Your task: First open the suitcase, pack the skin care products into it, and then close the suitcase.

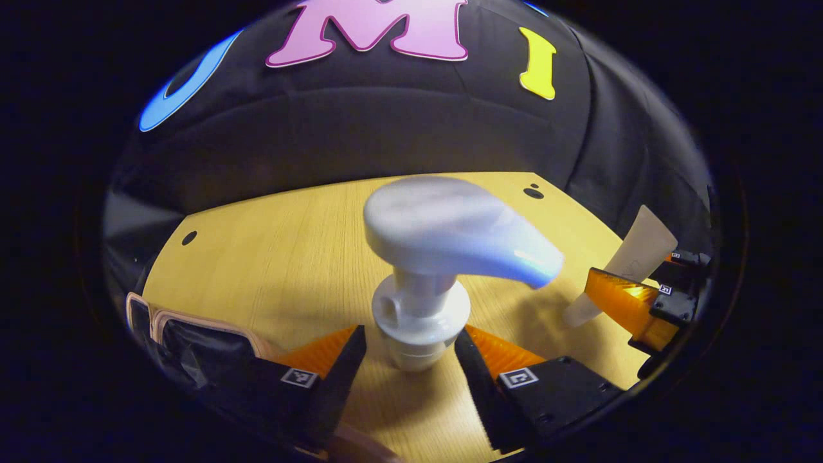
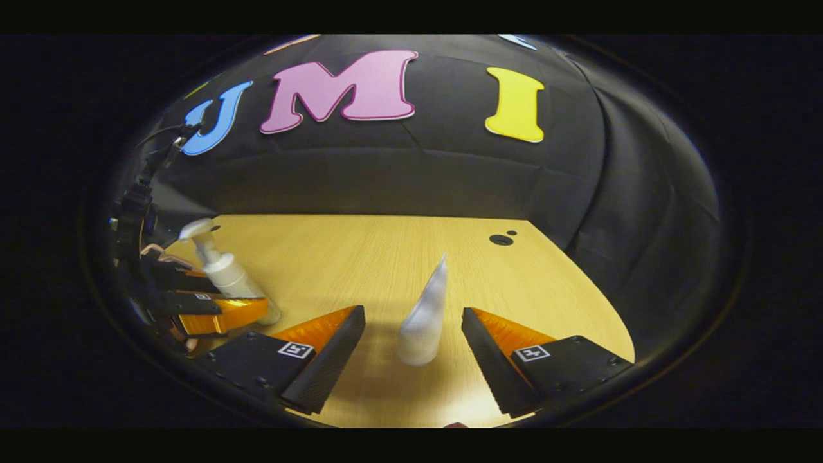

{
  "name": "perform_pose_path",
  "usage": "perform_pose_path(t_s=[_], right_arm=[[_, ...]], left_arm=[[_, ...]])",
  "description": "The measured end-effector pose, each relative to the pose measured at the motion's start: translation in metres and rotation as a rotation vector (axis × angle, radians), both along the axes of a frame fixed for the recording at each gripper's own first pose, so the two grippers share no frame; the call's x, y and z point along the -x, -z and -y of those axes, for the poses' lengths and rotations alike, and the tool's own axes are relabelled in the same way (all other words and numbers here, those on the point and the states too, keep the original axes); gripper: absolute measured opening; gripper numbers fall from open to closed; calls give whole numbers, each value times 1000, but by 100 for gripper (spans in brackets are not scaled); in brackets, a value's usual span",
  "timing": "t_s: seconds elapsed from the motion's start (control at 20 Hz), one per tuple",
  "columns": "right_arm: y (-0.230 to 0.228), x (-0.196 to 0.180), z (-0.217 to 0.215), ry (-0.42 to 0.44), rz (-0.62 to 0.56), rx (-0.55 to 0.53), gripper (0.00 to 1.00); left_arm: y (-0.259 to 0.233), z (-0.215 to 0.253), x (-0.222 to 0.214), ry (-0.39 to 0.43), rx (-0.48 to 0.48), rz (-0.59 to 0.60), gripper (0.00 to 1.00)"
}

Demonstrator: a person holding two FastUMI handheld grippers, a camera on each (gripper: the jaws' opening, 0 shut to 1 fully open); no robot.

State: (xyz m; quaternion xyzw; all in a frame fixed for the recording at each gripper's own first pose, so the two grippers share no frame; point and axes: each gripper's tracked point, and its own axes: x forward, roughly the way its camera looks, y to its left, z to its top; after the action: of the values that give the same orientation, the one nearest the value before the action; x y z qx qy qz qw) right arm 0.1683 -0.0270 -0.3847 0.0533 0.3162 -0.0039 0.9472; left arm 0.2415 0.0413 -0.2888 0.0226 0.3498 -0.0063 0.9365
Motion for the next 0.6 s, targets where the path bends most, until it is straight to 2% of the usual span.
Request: perform_pose_path(t_s=[0.05,0.1,0.15,0.25,0.3,0.35,0.4,0.45,0.6], right_arm=[[12,-1,4,8,-31,15,75],[-1,4,9,18,-17,2,53],[8,-7,6,33,-11,-17,31],[8,-7,1,28,-33,-43,30],[1,-6,-2,25,-29,-53,36],[-8,-4,-2,21,-19,-50,37],[-19,0,-2,14,-6,-44,23],[-31,4,-4,6,12,-44,30],[-71,17,-9,-22,77,-45,30]], left_arm=[[4,-1,-7,2,-16,-5,67],[3,-1,-4,-3,-11,-34,59],[-1,1,0,-4,25,-48,57],[-6,4,10,-19,95,-82,55],[-12,4,14,-25,107,-83,54],[-21,-1,18,-25,106,-77,54],[-33,-6,24,-17,99,-65,54],[-46,-10,34,-2,85,-62,54],[-88,-46,68,2,12,-68,54]])
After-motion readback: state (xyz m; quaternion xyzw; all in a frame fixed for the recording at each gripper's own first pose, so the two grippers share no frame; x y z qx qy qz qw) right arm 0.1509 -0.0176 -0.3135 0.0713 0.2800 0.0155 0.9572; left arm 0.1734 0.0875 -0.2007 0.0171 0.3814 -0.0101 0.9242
